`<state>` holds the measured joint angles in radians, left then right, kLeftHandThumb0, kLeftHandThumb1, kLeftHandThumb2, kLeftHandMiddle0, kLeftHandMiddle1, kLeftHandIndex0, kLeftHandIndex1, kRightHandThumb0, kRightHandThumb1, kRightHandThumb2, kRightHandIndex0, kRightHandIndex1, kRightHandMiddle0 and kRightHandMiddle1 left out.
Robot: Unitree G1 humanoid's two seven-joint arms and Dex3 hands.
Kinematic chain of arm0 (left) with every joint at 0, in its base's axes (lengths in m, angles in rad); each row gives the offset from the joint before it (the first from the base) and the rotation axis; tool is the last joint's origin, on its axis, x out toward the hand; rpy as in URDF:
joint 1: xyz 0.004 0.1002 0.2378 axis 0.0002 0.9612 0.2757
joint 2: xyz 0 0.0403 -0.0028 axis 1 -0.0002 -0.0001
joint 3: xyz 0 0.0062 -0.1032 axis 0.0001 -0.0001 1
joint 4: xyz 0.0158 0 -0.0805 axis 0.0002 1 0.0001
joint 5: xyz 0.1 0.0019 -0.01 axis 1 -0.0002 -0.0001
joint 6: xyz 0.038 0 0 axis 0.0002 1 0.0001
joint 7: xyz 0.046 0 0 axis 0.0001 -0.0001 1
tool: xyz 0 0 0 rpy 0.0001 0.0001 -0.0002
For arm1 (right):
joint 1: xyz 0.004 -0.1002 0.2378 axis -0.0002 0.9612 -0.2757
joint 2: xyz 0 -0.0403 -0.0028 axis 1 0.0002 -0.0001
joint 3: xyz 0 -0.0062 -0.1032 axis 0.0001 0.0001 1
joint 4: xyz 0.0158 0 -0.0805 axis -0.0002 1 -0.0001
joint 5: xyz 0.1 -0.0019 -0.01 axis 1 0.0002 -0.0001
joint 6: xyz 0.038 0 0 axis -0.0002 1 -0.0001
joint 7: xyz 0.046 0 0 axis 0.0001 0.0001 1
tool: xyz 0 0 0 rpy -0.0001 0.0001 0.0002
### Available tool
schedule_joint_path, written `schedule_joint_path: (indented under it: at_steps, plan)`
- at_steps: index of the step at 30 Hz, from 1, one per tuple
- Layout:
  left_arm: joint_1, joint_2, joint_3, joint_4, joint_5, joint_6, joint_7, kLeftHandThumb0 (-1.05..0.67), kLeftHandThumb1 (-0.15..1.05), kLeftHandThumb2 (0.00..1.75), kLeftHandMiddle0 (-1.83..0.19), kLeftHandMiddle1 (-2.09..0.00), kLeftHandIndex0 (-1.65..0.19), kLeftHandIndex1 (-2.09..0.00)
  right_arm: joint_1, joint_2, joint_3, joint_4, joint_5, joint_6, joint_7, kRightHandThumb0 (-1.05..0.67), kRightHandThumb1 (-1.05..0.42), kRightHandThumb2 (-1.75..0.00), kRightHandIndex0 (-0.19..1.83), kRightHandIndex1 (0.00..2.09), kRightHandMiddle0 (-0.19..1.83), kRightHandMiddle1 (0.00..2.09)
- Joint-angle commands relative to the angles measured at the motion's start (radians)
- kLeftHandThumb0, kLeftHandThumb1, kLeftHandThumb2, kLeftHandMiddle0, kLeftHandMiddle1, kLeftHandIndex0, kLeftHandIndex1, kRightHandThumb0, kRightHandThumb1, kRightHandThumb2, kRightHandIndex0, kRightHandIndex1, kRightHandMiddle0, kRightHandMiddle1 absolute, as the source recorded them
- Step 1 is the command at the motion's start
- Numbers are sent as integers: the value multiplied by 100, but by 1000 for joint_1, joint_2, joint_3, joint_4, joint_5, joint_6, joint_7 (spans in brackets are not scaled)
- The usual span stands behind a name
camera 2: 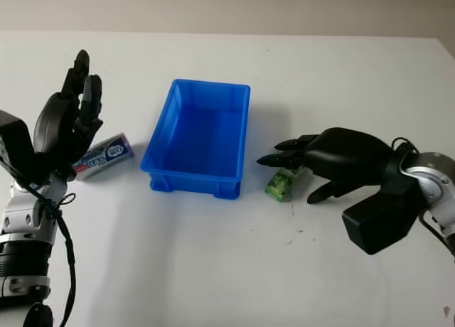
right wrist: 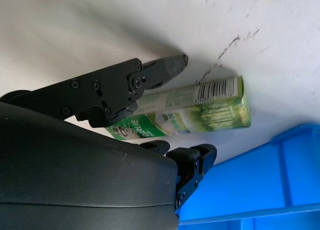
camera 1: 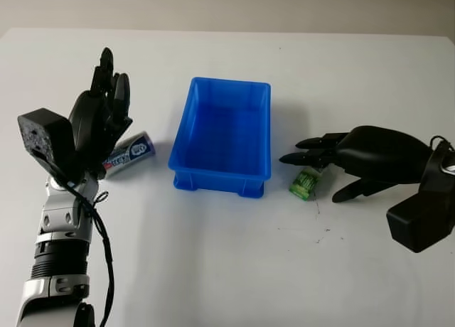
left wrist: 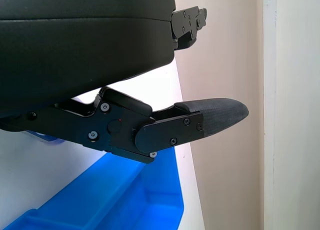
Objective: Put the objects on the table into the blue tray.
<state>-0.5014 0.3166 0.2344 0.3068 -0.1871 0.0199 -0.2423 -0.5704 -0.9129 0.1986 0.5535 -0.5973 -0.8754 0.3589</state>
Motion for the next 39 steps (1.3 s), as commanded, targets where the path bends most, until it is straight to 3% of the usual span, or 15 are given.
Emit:
schedule_joint_path:
  at_steps: [1,7,10,12,13,14,17,20,22,28,31,39]
  plan:
    - [-11,2,-1,-8,0,-4,4,-74,105,63,19,0,19,0,-24,23,30,57,-41,-19,-52,-23,-88,-5,39,15,42,12]
    - [-5,6,-7,-16,8,-4,6,-74,105,64,19,0,19,0,-107,60,102,202,-155,-54,-226,-22,-91,-6,52,21,50,20]
    - [-1,5,-6,-23,4,2,5,-74,105,64,19,0,19,0,-142,63,143,252,-228,-59,-325,-23,-93,-6,61,41,35,78]
    - [2,6,-4,-27,2,7,7,-75,105,64,19,0,19,0,-161,57,173,262,-278,-44,-376,-27,-95,-5,47,90,30,102]
    - [3,7,-4,-30,2,9,7,-75,105,64,19,0,19,0,-171,53,190,264,-310,-40,-415,-32,-95,-5,38,132,29,128]
    - [5,8,-4,-33,2,10,7,-74,105,64,19,0,19,0,-179,50,204,268,-334,-39,-446,-35,-96,-6,33,158,25,151]
    - [6,9,-3,-36,2,10,8,-74,105,64,19,0,19,0,-205,38,253,274,-422,-21,-562,-43,-98,-6,38,200,26,197]
    - [3,10,-2,-32,2,7,8,-74,105,64,19,0,19,0,-225,30,291,278,-481,6,-634,-51,-101,-6,64,208,49,208]
    - [4,9,-2,-33,2,9,11,-74,105,64,19,0,19,0,-228,22,305,269,-502,22,-667,-53,-102,-6,80,209,54,208]
    - [-2,7,-2,-28,1,9,13,-74,105,63,19,0,19,0,-224,16,317,256,-510,69,-721,-50,-105,-14,102,209,59,209]
    - [-3,7,-3,-25,3,4,13,-74,105,64,19,0,19,0,-231,19,309,258,-497,84,-740,-49,-105,-15,104,209,75,209]
    - [-10,3,-4,-24,2,9,19,-74,105,63,19,0,19,0,-312,48,273,343,-432,148,-804,-47,-104,-7,95,209,79,209]
